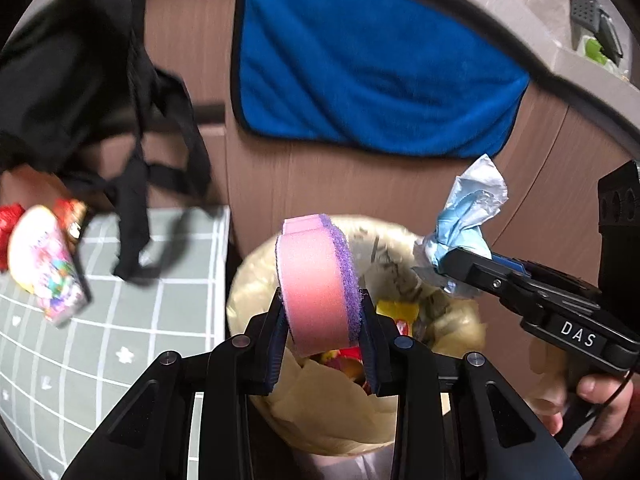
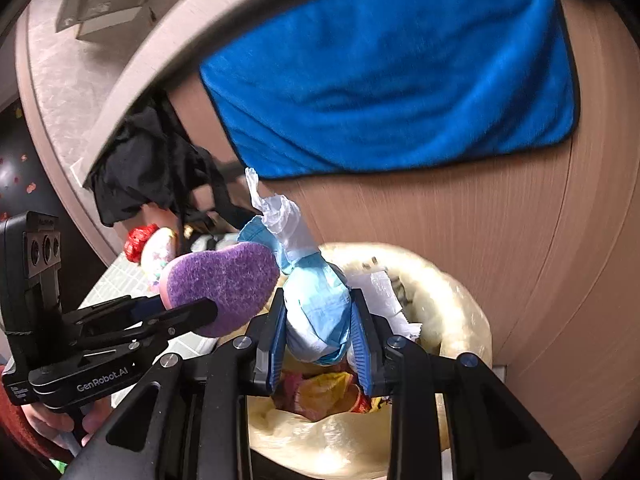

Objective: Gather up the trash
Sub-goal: 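Open the left tool while the right tool opens, releasing both into the bin, then move both tools back over the table toward the remaining trash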

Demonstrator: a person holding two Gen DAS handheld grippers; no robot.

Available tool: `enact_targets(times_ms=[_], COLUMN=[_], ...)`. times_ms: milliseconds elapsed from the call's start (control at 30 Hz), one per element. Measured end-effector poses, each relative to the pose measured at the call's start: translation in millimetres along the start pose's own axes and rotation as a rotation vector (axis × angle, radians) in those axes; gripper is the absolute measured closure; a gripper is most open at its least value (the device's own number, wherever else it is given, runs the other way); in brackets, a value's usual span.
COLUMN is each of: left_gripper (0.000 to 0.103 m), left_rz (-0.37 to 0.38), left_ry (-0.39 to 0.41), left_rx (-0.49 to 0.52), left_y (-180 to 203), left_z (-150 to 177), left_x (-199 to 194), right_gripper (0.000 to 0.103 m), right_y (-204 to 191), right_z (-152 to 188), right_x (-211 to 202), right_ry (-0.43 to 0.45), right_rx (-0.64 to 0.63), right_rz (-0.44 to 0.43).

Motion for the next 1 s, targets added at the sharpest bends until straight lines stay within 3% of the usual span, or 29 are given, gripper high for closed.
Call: enact_targets(times_ms=[167, 267, 433, 733, 1000], left_gripper=[0.070, 0.069, 0.056, 0.056, 0.056], left_rz=[0.038, 0.109, 0.145, 0.030, -0.130], left_ry=[-0.082, -0.100, -0.091, -0.022, 0.082], left_rx=[-0.041, -0.055, -0.081, -0.167, -0.222], left_y=[-9.4, -11.9, -19.1, -61.2, -122.8], left_z=[8.9, 11.1, 4.1, -4.7, 6.8], left_x=[27.0, 33.3, 26.3, -18.7, -88.7], right_gripper=[0.075, 0.072, 0.061, 0.060, 0.060], right_y=[18.2, 21.3, 23.3, -3.0, -79.6], right_z=[12.8, 19.1, 18.3, 0.5, -12.5], right_x=[27.0, 37.1, 38.7, 5.3, -7.6], right_ry=[-0.077, -0.111, -0.109, -0.013, 0.029], right_rx=[0.041, 0.044, 0.070, 0.014, -0.099], right_rz=[0.007, 0.012, 0.015, 0.050, -0.011])
Point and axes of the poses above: each gripper's, at about its wrist camera, not at the fingertips, and x roughly the way its jaws point, y to its right, z to its underside, the point moved 2 cm from there along x, roughly the way its jaws point, and after that the axes turned 3 degrees about x, right-handed, at the moved point
